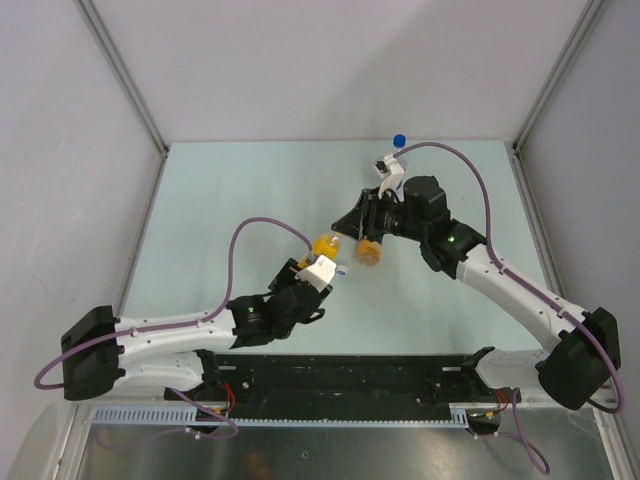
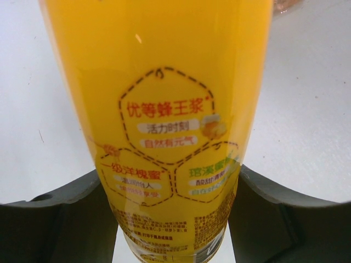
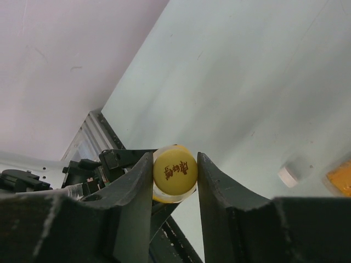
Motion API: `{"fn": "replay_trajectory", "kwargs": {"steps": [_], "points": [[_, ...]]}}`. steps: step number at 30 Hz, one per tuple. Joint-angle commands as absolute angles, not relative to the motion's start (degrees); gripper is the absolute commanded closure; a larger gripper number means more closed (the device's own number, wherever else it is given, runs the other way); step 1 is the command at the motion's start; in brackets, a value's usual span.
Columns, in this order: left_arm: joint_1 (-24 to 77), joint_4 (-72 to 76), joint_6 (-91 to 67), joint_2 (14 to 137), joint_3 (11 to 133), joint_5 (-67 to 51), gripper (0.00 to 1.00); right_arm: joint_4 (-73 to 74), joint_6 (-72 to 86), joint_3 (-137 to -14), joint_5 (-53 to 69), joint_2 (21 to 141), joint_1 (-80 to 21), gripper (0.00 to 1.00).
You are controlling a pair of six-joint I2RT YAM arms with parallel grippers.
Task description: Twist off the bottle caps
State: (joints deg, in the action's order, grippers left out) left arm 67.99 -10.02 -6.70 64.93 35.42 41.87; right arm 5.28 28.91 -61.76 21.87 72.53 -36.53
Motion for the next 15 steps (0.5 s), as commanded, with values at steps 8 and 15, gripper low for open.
{"fn": "replay_trajectory", "kwargs": {"steps": [8, 15], "points": [[68.4, -6.7, -5.0, 59.8, 35.9, 30.0, 1.00, 2.6, 22.7, -64.3, 28.5, 69.0, -36.9, 0.99], [68.4, -1.1, -0.6, 53.0, 32.1, 10.5, 1.00, 0.7, 17.9, -64.2, 38.1, 67.3, -36.9, 1.00]]}}
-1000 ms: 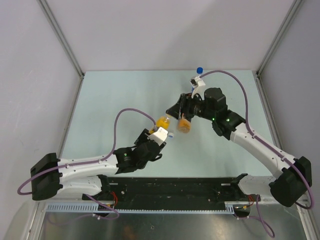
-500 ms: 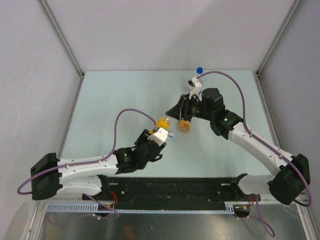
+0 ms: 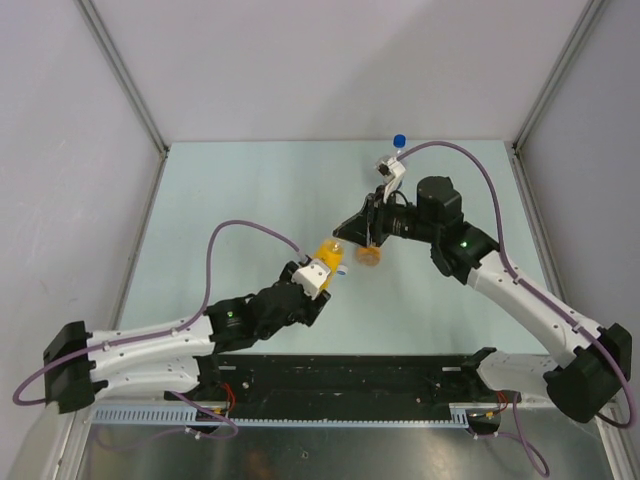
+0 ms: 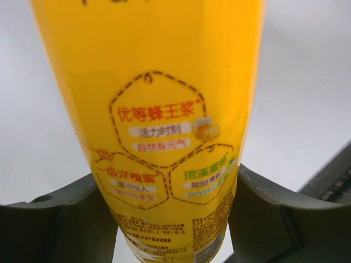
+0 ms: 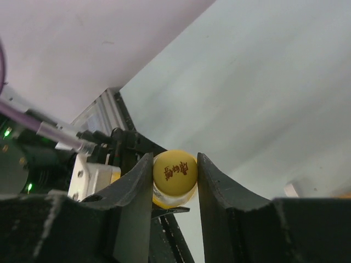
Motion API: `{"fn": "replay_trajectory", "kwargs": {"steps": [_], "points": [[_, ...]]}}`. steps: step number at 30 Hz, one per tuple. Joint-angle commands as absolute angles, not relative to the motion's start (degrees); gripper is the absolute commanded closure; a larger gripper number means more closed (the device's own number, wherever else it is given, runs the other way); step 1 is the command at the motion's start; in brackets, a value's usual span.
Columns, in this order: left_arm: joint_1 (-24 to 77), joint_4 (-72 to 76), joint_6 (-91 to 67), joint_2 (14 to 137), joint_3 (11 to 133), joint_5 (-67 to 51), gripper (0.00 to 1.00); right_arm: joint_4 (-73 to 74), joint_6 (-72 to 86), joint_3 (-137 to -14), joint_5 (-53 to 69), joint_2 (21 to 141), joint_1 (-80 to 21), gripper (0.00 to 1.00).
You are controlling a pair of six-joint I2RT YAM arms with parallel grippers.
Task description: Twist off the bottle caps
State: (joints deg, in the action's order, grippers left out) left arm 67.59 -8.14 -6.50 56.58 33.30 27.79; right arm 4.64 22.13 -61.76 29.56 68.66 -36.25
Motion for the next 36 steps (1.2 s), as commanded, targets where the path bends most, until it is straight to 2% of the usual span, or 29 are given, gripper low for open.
{"fn": "replay_trajectory", "kwargs": {"steps": [1, 7, 20, 28, 36], "points": [[68.4, 0.4, 0.4, 51.9, 31.5, 7.0, 1.00, 0.7, 17.0, -64.2, 39.4, 66.9, -36.9, 1.00], [68.3, 8.2, 2.4, 46.5, 27.6, -11.4, 1.00, 0.8, 11.7, -64.0, 47.5, 64.1, -36.9, 1.00], [68.2, 12.6, 2.4, 44.0, 29.6, -36.7, 1.00, -1.7, 6.0, -63.2, 60.0, 58.8, -36.7, 1.00], [68.1, 12.9, 1.7, 45.5, 31.5, -45.2, 1.00, -1.8, 3.5, -62.8, 61.9, 56.1, -35.9, 1.00], [67.8, 12.9, 1.6, 45.3, 31.0, -43.3, 1.00, -2.1, 4.5, -62.6, 58.9, 54.9, -35.0, 1.00]]}}
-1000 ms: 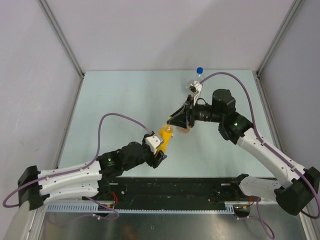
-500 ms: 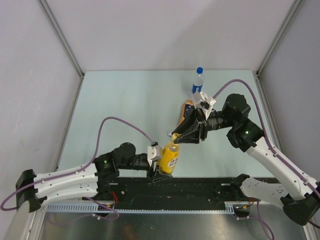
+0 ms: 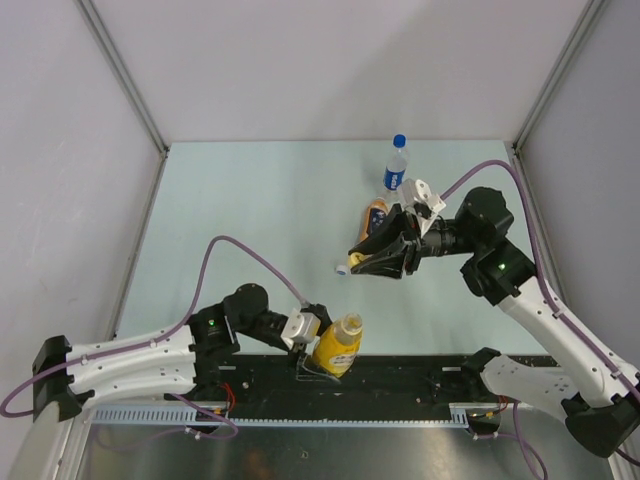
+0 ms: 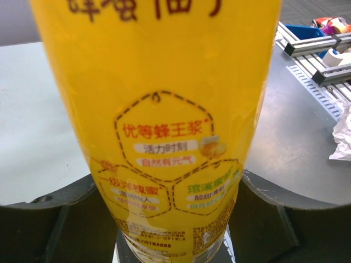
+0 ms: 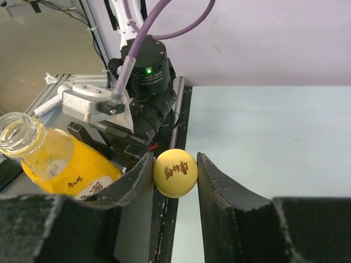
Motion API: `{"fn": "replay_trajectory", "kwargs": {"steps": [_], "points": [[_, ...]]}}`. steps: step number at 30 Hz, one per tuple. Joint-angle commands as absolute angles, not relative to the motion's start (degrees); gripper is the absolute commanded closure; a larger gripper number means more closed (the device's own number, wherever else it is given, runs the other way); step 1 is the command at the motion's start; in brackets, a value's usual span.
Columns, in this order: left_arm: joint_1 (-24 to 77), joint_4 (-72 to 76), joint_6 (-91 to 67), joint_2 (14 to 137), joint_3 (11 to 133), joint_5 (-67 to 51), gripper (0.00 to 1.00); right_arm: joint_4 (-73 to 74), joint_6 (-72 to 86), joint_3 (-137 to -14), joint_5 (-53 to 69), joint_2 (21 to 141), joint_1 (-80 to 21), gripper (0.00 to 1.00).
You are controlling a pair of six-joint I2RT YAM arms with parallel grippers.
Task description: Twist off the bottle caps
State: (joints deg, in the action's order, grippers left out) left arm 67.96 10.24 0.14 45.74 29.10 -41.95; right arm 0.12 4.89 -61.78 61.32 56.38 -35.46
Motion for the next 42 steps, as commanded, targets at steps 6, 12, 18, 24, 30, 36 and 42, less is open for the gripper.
{"fn": "replay_trajectory", "kwargs": {"steps": [6, 12, 18, 24, 30, 36, 42], "points": [[67.6, 12.9, 1.5, 44.5, 30.3, -37.1, 1.00, -1.2, 5.1, -62.3, 53.3, 54.9, -34.2, 1.00], [67.4, 13.0, 1.2, 41.2, 27.9, -23.7, 1.00, 2.2, 6.6, -61.6, 40.4, 57.0, -33.5, 1.00], [67.0, 12.9, 0.9, 37.5, 25.3, -10.7, 1.00, 4.3, 8.4, -59.6, 28.9, 60.4, -33.5, 1.00], [63.9, 12.7, -2.6, 37.8, 23.5, -3.1, 1.00, 3.3, 8.7, -56.8, 23.4, 65.1, -33.9, 1.00], [56.7, 12.7, -8.3, 40.9, 22.2, -7.2, 1.00, 2.4, 9.3, -56.7, 17.1, 72.2, -36.8, 1.00], [48.9, 12.7, -12.2, 43.3, 20.1, -9.5, 1.00, -1.5, 10.4, -56.7, 16.0, 81.6, -38.6, 1.00], [40.3, 12.4, -15.5, 42.8, 17.5, -12.8, 1.00, -5.9, 12.8, -56.8, 13.8, 89.9, -41.1, 1.00]]}}
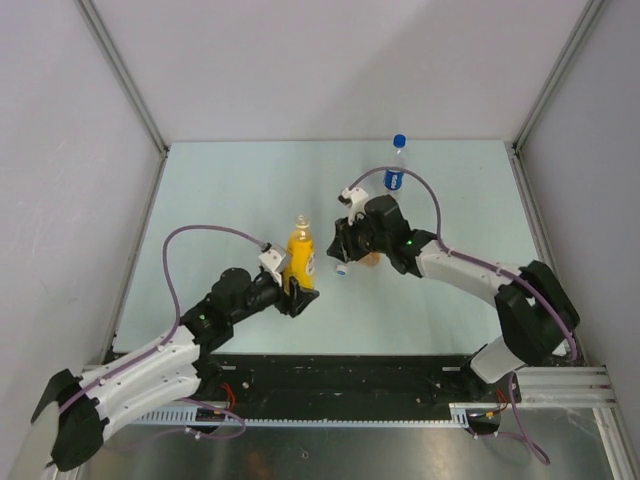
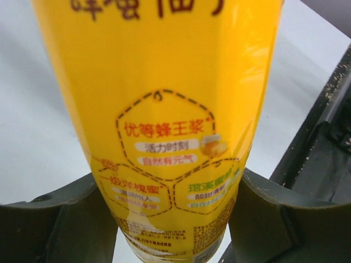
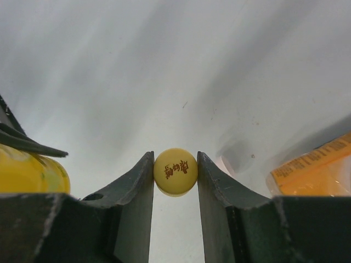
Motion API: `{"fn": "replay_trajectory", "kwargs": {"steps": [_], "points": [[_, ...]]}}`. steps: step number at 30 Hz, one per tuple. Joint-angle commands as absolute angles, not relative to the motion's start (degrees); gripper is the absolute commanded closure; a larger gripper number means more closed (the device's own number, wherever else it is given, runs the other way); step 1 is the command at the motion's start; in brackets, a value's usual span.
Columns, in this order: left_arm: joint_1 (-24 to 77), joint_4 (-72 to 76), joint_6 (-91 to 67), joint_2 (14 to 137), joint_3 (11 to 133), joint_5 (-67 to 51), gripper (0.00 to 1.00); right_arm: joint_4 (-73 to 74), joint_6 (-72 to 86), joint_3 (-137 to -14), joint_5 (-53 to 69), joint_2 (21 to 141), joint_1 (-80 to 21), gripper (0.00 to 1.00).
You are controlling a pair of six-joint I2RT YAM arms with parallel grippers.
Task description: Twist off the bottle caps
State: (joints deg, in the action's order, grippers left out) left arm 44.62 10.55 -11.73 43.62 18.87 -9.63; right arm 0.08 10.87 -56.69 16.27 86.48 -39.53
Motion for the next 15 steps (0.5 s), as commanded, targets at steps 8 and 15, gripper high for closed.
{"fn": "replay_trajectory", "kwargs": {"steps": [8, 15], "points": [[32.8, 12.5, -20.2, 41.0, 13.7, -16.5, 1.00, -9.6, 14.4, -56.9, 14.8, 96.7, -42.3, 0.88], [32.3, 11.9, -20.7, 41.9, 13.2, -16.4, 1.00, -9.3, 14.9, -57.0, 14.5, 96.3, -42.3, 0.52]]}}
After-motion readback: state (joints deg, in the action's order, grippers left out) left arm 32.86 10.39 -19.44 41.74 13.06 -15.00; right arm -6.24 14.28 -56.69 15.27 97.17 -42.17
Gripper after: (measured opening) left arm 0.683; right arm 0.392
